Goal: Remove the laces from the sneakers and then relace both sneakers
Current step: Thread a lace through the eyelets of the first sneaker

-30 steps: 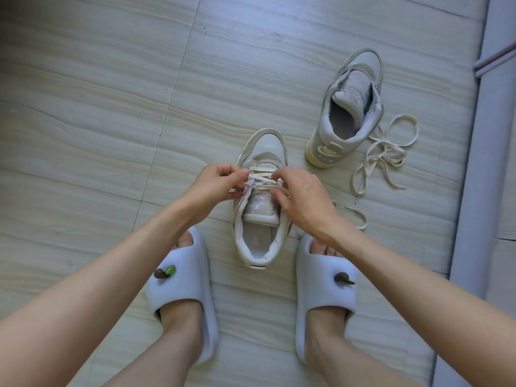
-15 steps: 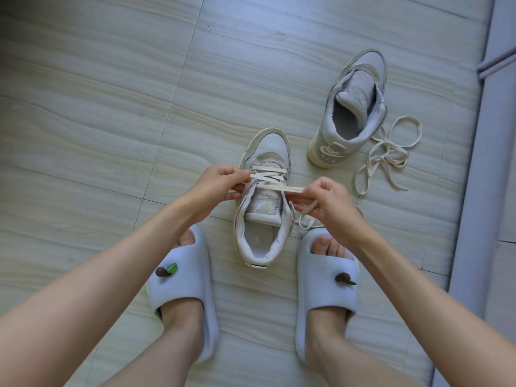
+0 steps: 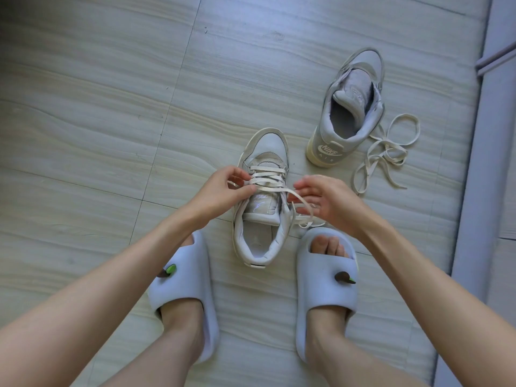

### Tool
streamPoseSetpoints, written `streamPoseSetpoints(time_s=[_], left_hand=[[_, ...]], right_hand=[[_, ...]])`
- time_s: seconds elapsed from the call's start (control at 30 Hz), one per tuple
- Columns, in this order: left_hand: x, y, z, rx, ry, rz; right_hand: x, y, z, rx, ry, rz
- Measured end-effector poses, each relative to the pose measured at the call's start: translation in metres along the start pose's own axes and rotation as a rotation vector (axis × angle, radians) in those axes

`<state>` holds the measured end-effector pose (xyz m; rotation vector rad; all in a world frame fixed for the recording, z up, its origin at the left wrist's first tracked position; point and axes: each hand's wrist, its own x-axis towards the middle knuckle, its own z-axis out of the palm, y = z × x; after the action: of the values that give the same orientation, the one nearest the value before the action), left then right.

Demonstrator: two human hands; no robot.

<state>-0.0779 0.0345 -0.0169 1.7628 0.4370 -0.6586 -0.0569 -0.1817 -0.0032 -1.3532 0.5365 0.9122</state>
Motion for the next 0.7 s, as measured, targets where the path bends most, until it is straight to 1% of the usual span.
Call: streamPoseSetpoints(time_s=[0.1,0.17,0.23,0.3,0.4,0.5,0.57,0.63,0.7], left_hand=[[-0.003,-0.006,0.006,0.112,0.067,-0.001],[-0.005,-0.008,0.010,0.131,0.110,-0.012],[-0.007,-0.010,0.014,0.129,0.142,-0.053],[-0.009,-0.012,0.017,0.137,0.158,-0.104],[-0.011,-0.014,0.021,0.135,0.151,-0.121],[-0.011,-0.014,0.018,0.088,0.142,-0.129],[-0.011,-0.015,0.016,0.068,0.136,-0.128],[-0.012,-0.016,0.016,0.060,0.128,-0.118],[-0.013,-0.018,0.016,0.046,0.118,-0.115]], right_hand=[[0.004,-0.008,0.013,-0.416,0.019,-0.075],[0.007,-0.009,0.020,-0.586,0.068,-0.100],[0.010,-0.007,0.022,-0.674,0.119,-0.088],[0.011,-0.005,0.022,-0.662,0.131,-0.050],[0.011,0.000,0.023,-0.595,0.121,-0.026],[0.011,0.000,0.025,-0.669,0.106,-0.044],[0.010,-0.003,0.024,-0.677,0.103,-0.037],[0.008,-0.006,0.021,-0.575,0.098,-0.028],[0.004,-0.005,0.017,-0.376,0.080,-0.006]])
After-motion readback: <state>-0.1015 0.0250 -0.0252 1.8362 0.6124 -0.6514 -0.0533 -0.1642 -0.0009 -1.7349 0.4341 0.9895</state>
